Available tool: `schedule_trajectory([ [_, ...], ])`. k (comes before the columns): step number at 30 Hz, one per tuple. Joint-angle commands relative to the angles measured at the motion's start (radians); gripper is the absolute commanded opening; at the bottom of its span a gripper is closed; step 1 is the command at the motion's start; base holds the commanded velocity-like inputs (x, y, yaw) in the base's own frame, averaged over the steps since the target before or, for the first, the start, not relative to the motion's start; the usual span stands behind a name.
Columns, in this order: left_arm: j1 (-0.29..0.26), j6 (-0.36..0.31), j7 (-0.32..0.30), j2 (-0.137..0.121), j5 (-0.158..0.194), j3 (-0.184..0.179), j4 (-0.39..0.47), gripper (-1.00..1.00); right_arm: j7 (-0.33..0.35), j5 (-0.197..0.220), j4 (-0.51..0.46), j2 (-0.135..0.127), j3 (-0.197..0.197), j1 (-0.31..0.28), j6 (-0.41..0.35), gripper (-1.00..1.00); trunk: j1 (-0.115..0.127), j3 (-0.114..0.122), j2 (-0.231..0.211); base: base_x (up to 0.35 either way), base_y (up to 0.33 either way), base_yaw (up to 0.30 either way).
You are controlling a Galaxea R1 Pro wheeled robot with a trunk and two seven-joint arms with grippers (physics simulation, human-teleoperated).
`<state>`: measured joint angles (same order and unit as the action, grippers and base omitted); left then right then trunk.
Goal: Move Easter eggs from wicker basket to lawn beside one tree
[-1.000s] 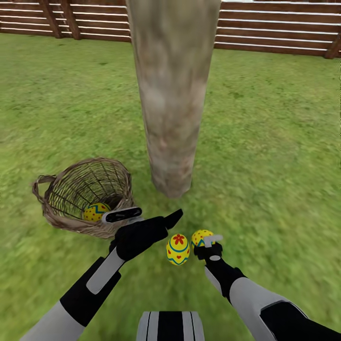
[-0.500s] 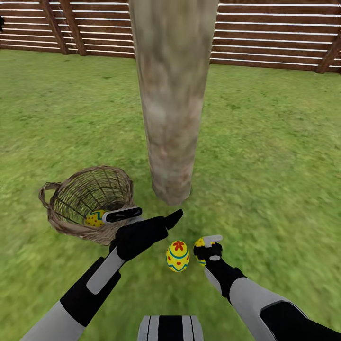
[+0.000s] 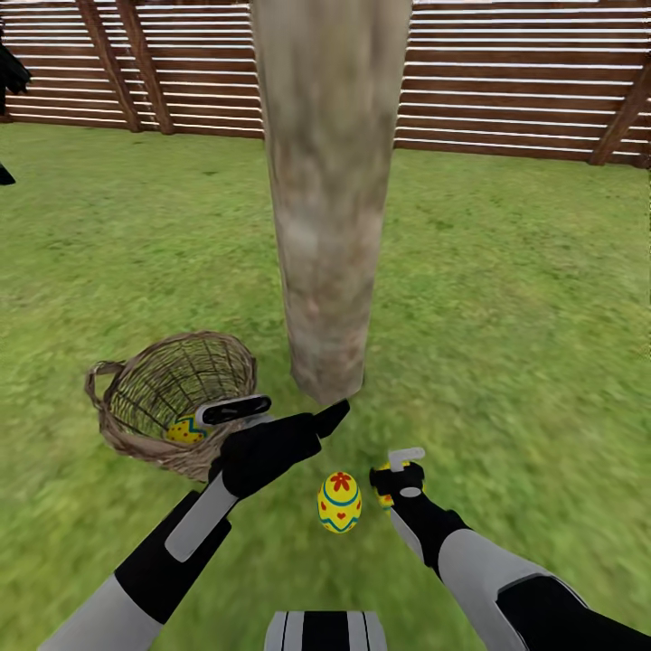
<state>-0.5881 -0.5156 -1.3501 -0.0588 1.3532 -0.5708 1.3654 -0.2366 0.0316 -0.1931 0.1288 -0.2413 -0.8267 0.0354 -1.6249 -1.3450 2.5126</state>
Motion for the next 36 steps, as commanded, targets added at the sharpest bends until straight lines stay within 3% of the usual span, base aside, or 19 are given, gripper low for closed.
schedule_trajectory([
  [1, -0.001, -0.01, -0.001, -0.001, 0.007, -0.003, 0.0, 1.0, -0.004, 0.004, 0.001, 0.0, -0.006, -0.001, 0.003, 1.0, 0.001, 0.003, 0.0, 0.0, 0.0, 0.0],
  [19, -0.001, -0.019, -0.002, -0.002, 0.007, -0.002, -0.004, 1.0, -0.006, 0.006, -0.002, 0.008, -0.003, -0.002, -0.018, 1.0, 0.009, 0.073, -0.004, 0.0, 0.0, 0.0],
  [23, -0.002, -0.027, -0.003, -0.011, 0.01, 0.002, -0.003, 1.0, -0.004, 0.01, -0.034, 0.0, 0.009, -0.003, -0.153, 1.0, 0.01, 0.088, -0.005, 0.0, 0.0, 0.0],
  [26, -0.002, -0.028, -0.003, -0.011, 0.009, 0.005, -0.002, 1.0, 0.008, 0.011, -0.098, -0.001, 0.058, -0.003, -0.26, 1.0, 0.012, 0.1, -0.006, 0.0, 0.0, 0.0],
  [29, -0.002, -0.028, -0.003, -0.01, 0.007, 0.004, -0.002, 1.0, 0.109, 0.011, -0.13, -0.002, 0.106, -0.003, -0.378, 1.0, 0.013, 0.112, -0.007, 0.0, 0.0, 0.0],
  [33, -0.002, -0.028, -0.003, -0.011, 0.006, 0.008, -0.001, 1.0, 0.32, 0.01, -0.139, -0.003, 0.13, -0.003, -0.492, 1.0, 0.015, 0.127, -0.007, 0.0, 0.0, 0.0],
  [36, -0.002, -0.028, -0.003, -0.012, 0.005, 0.009, -0.001, 1.0, 0.369, 0.012, -0.14, -0.003, 0.134, -0.003, -0.512, 1.0, 0.016, 0.139, -0.008, 0.0, 0.0, 0.0],
])
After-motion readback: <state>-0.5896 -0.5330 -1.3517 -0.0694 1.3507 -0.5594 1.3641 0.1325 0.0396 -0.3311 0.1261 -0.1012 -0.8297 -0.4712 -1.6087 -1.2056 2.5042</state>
